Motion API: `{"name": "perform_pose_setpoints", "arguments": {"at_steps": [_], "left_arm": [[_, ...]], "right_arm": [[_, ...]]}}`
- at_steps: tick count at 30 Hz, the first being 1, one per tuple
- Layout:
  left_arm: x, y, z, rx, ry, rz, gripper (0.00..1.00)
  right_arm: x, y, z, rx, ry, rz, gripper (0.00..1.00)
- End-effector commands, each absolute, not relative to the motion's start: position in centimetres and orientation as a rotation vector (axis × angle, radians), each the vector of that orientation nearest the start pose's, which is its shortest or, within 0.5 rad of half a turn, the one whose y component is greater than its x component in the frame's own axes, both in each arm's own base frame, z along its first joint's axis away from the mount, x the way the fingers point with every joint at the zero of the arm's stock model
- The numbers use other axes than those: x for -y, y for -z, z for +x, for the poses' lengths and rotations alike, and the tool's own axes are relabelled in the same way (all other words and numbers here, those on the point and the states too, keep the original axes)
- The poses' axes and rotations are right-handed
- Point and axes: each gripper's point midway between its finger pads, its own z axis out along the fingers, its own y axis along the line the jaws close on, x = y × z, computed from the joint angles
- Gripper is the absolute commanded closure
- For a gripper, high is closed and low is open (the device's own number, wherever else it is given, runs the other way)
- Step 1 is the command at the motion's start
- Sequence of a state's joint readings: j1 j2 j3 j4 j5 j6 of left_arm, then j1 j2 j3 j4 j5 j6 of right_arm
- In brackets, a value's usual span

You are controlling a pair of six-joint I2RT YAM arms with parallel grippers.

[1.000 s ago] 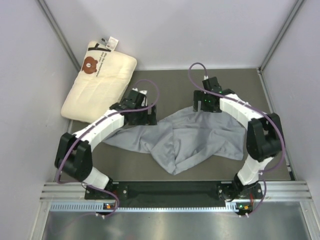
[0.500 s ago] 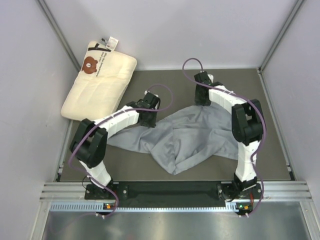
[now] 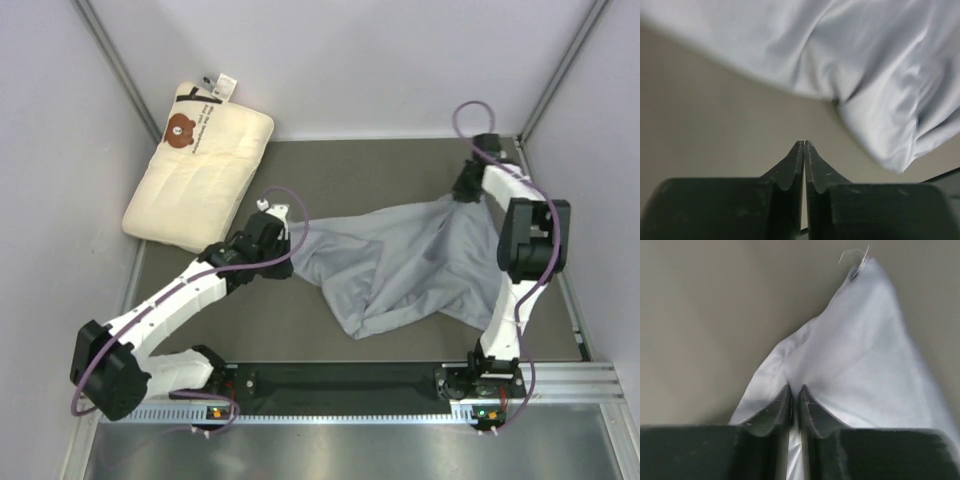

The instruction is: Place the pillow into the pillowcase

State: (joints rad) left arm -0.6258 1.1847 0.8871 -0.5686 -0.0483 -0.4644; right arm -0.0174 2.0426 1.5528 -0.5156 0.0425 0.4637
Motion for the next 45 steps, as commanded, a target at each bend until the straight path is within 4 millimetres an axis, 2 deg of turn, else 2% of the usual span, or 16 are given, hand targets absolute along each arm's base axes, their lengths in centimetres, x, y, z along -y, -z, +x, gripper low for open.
{"name": "perform_pose_setpoints", "arguments": {"at_steps": [1, 3, 4, 7, 8, 14, 17, 20, 24, 27, 33, 35, 37, 42, 44, 45], "left_arm": [[19.8, -12.5, 24.3, -2.471, 0.475, 0.172, 0.83], [20.5, -11.9, 25.5, -2.498, 0.446, 0.188, 0.53], [21.0, -11.7, 25.8, -2.512, 0.451, 0.195, 0.36], [24.2, -12.2, 27.7, -2.483, 0.450, 0.246, 0.27], [26.3, -12.5, 28.3, -2.470, 0.456, 0.290, 0.26], [33.8, -13.4, 30.5, -2.422, 0.437, 0.383, 0.25], [36.8, -12.5, 31.2, -2.425, 0.418, 0.408, 0.26], [39.3, -10.7, 31.5, -2.444, 0.392, 0.445, 0.27], [41.2, -9.2, 32.3, -2.437, 0.353, 0.448, 0.27], [42.2, -8.6, 33.5, -2.415, 0.310, 0.445, 0.30], [43.4, -6.8, 35.1, -2.405, 0.177, 0.467, 0.30], [43.4, -5.8, 35.5, -2.409, 0.135, 0.459, 0.35], [42.7, -4.7, 35.9, -2.409, 0.066, 0.442, 0.56], [42.9, -2.9, 35.6, -2.445, 0.062, 0.457, 0.67], [42.2, -3.6, 35.6, -2.435, 0.027, 0.424, 0.94], [41.6, -4.4, 35.8, -2.418, 0.007, 0.402, 1.00]], "right_arm": [[7.5, -12.3, 51.5, -2.260, -0.138, 0.804, 0.84], [8.0, -13.3, 51.5, -2.234, -0.136, 0.819, 0.47], [7.3, -13.7, 51.5, -2.229, -0.156, 0.804, 0.19], [6.0, -14.9, 50.6, -2.220, -0.147, 0.748, 0.16], [5.7, -15.5, 49.9, -2.215, -0.140, 0.735, 0.15], [3.9, -16.7, 45.6, -2.203, -0.151, 0.709, 0.15], [3.4, -16.7, 43.3, -2.153, -0.195, 0.753, 0.16], [3.9, -18.3, 41.1, -2.075, -0.223, 0.761, 0.17], [6.2, -20.9, 38.6, -1.968, -0.187, 0.804, 0.18], [6.2, -22.3, 37.8, -1.922, -0.192, 0.793, 0.18], [5.9, -22.0, 37.5, -1.928, -0.207, 0.789, 0.18], [6.0, -22.0, 37.3, -1.921, -0.208, 0.792, 0.18], [5.7, -22.1, 37.3, -1.914, -0.239, 0.778, 0.18], [5.6, -22.5, 37.2, -1.906, -0.288, 0.777, 0.18], [5.6, -22.5, 37.2, -1.905, -0.283, 0.775, 0.18], [5.7, -22.6, 37.2, -1.902, -0.281, 0.773, 0.18]]}}
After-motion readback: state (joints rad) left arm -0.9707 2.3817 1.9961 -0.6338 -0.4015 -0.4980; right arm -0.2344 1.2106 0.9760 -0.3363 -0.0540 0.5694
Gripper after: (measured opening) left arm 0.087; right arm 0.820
